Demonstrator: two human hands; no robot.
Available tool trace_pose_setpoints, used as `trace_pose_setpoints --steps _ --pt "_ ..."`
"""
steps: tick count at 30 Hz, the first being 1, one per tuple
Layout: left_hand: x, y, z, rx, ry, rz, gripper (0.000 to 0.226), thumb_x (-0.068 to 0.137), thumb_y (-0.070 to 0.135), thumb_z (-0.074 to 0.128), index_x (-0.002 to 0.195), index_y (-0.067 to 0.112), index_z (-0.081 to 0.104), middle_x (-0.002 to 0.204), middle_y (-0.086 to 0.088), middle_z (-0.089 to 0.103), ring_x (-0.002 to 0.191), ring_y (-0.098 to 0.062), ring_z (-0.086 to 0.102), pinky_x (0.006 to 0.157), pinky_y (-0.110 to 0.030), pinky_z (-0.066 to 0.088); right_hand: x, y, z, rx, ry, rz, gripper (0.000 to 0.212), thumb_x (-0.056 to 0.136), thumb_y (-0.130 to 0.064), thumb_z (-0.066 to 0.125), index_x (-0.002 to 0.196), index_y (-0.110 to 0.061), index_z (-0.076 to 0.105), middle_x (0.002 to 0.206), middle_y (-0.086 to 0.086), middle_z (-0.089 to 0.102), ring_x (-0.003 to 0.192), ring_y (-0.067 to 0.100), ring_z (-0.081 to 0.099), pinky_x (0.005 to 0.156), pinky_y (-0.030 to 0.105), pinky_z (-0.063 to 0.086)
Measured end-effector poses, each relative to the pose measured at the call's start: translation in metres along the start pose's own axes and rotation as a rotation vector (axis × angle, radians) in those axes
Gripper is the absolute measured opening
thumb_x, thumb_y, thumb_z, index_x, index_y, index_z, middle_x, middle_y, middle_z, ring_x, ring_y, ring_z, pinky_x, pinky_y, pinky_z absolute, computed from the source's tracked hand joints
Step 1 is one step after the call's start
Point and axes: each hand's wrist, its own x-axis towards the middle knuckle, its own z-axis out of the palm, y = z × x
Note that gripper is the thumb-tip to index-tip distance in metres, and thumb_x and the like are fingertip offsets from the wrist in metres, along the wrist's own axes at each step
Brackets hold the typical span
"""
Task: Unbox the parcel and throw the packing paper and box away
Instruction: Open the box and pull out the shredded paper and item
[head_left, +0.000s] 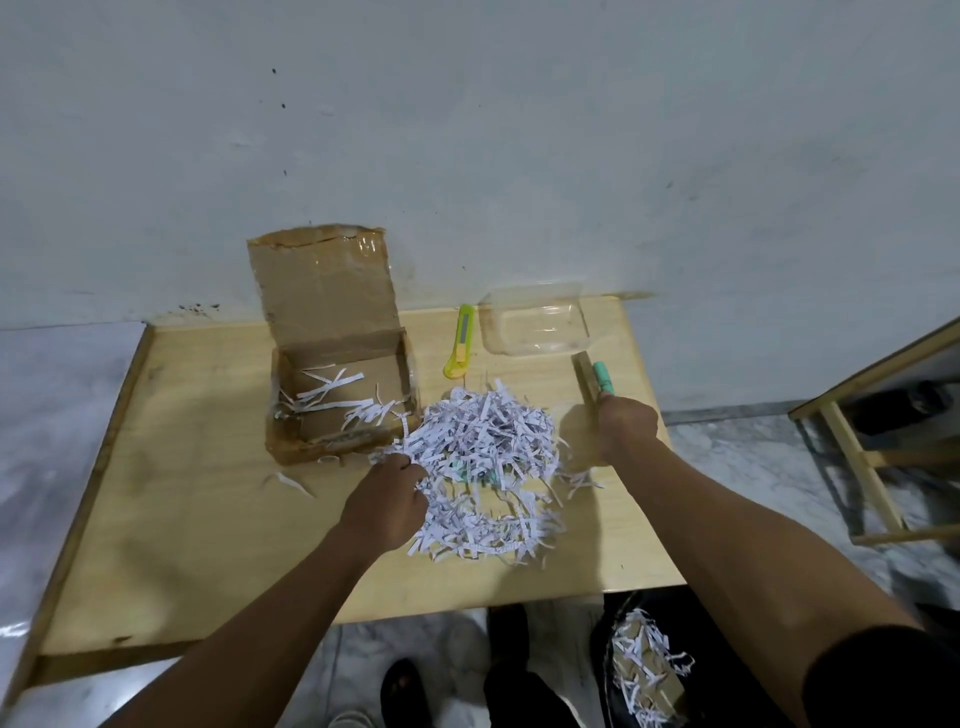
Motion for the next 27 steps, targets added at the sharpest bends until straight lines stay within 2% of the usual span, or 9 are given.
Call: trace_pose_setpoints --steps 4,8,12,15,18,21,24,27 --pt "-0.003 0.001 0.001 -0.011 0.023 -0.003 0.035 0.093 0.017 0.051 0.126 0.013 0.061 0.127 -0.009 0.056 0.116 -0.027 0.054 0.091 -0.036 0.045 -0.003 0.003 -0.001 -0.052 0.008 -0.081 0.045 0.096 -0.043 0.049 0.109 -0.004 0.067 0.113 0.016 0.068 0.106 0.036 0.062 0.081 0.032 0.043" --pt "-0.005 0.003 0.001 -0.050 0.017 -0.013 0.034 0.094 0.018 0.048 0.126 0.015 0.060 0.128 -0.007 0.054 0.112 -0.026 0.054 0.089 -0.039 0.048 -0.004 0.008 -0.003 0.104 0.058 -0.162 0.040 0.093 -0.029 0.059 0.128 -0.009 0.059 0.127 0.016 0.062 0.118 0.035 0.056 0.097 0.038 0.045" --pt "-0.010 0.003 0.000 -0.042 -0.021 -0.023 0.033 0.095 0.023 0.045 0.127 0.023 0.057 0.129 -0.001 0.054 0.114 -0.023 0.054 0.091 -0.040 0.049 -0.010 0.015 -0.002 0.070 0.087 -0.229 0.039 0.093 -0.030 0.058 0.126 -0.011 0.058 0.124 0.020 0.059 0.111 0.036 0.058 0.091 0.041 0.049" --pt "-0.017 0.009 -0.006 0.076 0.077 0.003 0.033 0.093 0.023 0.047 0.124 0.025 0.059 0.123 0.001 0.060 0.115 -0.024 0.056 0.088 -0.039 0.049 -0.032 0.026 0.004 -0.018 0.176 -0.481 0.034 0.094 -0.021 0.053 0.127 -0.013 0.058 0.122 0.019 0.051 0.114 0.035 0.048 0.094 0.043 0.042" --pt "-0.025 0.019 -0.012 0.235 0.235 0.066 0.025 0.085 0.018 0.056 0.106 0.024 0.068 0.105 0.000 0.064 0.099 -0.029 0.060 0.081 -0.040 0.049 -0.065 0.043 0.012 -0.010 0.038 -0.989 0.029 0.093 -0.011 0.049 0.119 -0.013 0.059 0.115 0.011 0.052 0.108 0.024 0.046 0.092 0.038 0.042" --pt "-0.020 0.025 -0.012 0.166 0.286 0.205 0.025 0.081 0.012 0.053 0.099 0.022 0.068 0.099 -0.002 0.061 0.092 -0.029 0.056 0.077 -0.043 0.049 -0.095 0.052 0.019 -0.170 -0.227 -1.432 0.026 0.087 -0.006 0.048 0.106 -0.015 0.065 0.100 0.007 0.063 0.093 0.020 0.053 0.077 0.033 0.043" --pt "-0.003 0.032 -0.014 0.014 0.150 0.340 0.039 0.082 0.006 0.045 0.115 0.018 0.063 0.113 -0.003 0.059 0.105 -0.028 0.054 0.092 -0.041 0.045 -0.108 0.044 0.028 -0.401 -0.364 -1.546 0.034 0.085 -0.016 0.045 0.105 -0.013 0.071 0.100 0.006 0.070 0.093 0.024 0.061 0.077 0.029 0.046" --pt "0.011 0.036 -0.014 -0.030 0.052 0.296 0.046 0.088 0.007 0.043 0.132 0.017 0.052 0.133 -0.001 0.052 0.125 -0.023 0.045 0.104 -0.038 0.039 -0.097 0.038 0.035 -0.659 -0.373 -1.458 0.054 0.080 -0.030 0.034 0.122 -0.015 0.065 0.118 0.005 0.066 0.109 0.031 0.058 0.085 0.044 0.049"
